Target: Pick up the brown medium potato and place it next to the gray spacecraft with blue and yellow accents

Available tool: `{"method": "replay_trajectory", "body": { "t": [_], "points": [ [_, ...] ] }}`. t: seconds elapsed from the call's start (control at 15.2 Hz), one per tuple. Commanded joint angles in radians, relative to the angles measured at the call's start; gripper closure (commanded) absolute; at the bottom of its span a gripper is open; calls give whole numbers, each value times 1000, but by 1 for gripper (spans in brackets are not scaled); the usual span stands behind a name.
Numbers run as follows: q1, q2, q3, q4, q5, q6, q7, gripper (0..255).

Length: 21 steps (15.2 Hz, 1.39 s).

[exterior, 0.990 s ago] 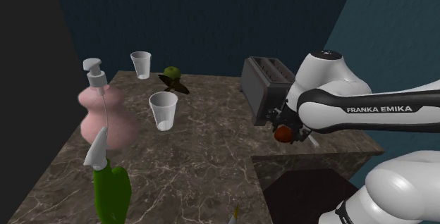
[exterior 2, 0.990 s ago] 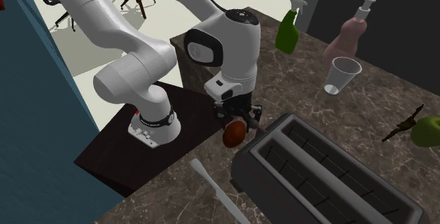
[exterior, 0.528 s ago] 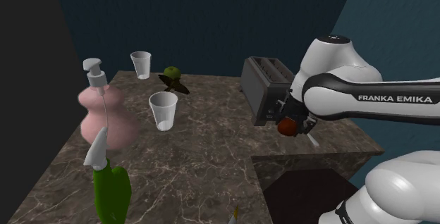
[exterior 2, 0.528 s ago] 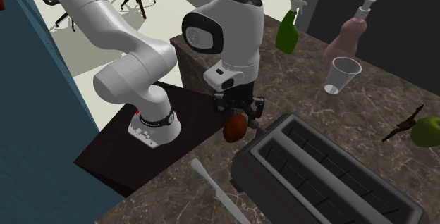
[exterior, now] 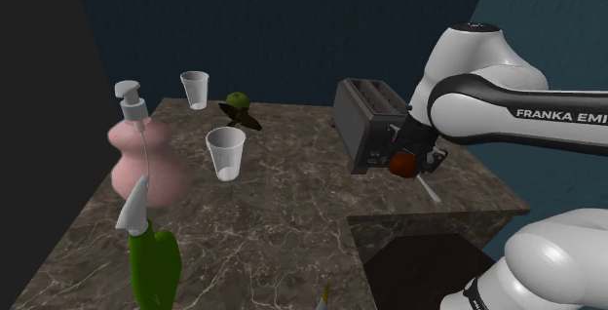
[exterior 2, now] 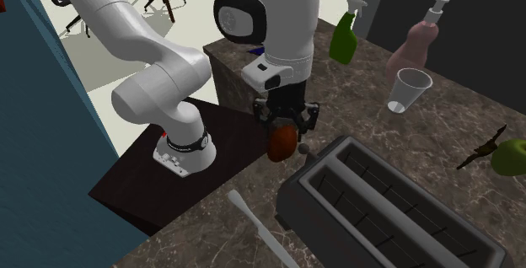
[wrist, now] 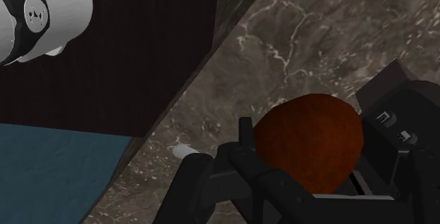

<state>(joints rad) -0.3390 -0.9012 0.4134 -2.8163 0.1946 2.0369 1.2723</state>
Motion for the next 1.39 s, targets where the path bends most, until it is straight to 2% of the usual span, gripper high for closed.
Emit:
{"method": "replay_trajectory", "body": {
  "t": [0.0, 1.06, 1.32],
  "points": [
    [-3, -7, -8, 23, -7, -30, -3, 255],
    [-28, -25, -63, 218, -53, -240, -22, 255],
    [41, -146, -17, 183, 3, -329, 45, 255]
  ]
}}
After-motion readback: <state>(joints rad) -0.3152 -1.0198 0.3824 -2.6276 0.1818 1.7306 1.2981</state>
